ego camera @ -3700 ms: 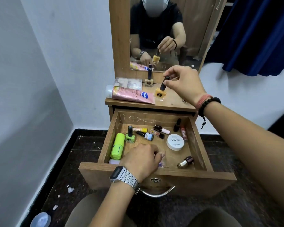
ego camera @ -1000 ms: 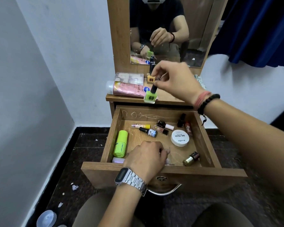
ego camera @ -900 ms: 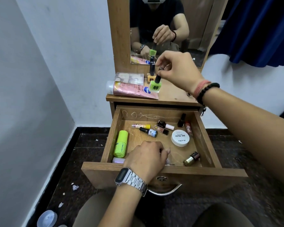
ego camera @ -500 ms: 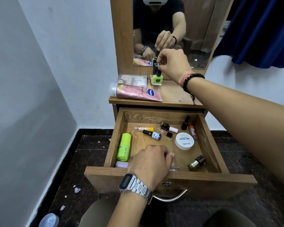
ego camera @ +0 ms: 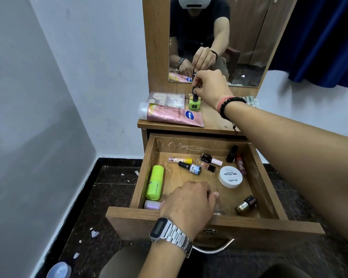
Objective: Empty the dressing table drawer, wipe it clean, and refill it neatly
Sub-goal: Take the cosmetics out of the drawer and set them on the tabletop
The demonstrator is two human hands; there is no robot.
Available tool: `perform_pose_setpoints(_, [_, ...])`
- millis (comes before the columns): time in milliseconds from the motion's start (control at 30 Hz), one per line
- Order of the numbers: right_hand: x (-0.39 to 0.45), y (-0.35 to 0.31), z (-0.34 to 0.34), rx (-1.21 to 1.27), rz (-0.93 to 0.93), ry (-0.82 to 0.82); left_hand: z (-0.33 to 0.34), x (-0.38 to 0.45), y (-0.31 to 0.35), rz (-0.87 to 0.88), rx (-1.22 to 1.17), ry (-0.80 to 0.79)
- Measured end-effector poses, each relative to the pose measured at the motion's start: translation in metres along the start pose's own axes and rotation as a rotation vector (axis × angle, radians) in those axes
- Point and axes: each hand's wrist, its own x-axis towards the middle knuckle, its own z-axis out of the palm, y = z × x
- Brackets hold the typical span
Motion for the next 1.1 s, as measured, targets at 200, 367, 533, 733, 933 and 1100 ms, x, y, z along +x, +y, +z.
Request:
perform_pose_setpoints(200, [-0.001,0.0,0.001,-0.003,-0.01,-0.005,0.001,0.002,-0.001,0.011,0.003,0.003])
perform_pose_setpoints(367, [-0.007,0.0,-0.006,0.001,-0.039,0.031,0.001,0.002,-0.002,0.034,-0.01,0.024])
perform_pose_setpoints(533, [-0.032,-0.006,-0.021,0.193,-0.07,0.133,0.003,0.005,-0.004,0.044,-0.032,0.031])
perform_pose_setpoints(733, [-0.091,-0.028,-0.031,0.359,-0.23,-0.022,0.004,0.005,-0.004,0.072,-0.025,0.068])
perform_pose_setpoints(933, [-0.14,-0.024,-0.013,0.333,-0.27,-0.434,0.008,0.006,-0.005,0.079,0.003,0.101])
perform_pose_setpoints(1100, [-0.152,-0.003,0.013,0.321,-0.099,-0.498,0.008,0.006,-0.005,0.102,0.028,0.141])
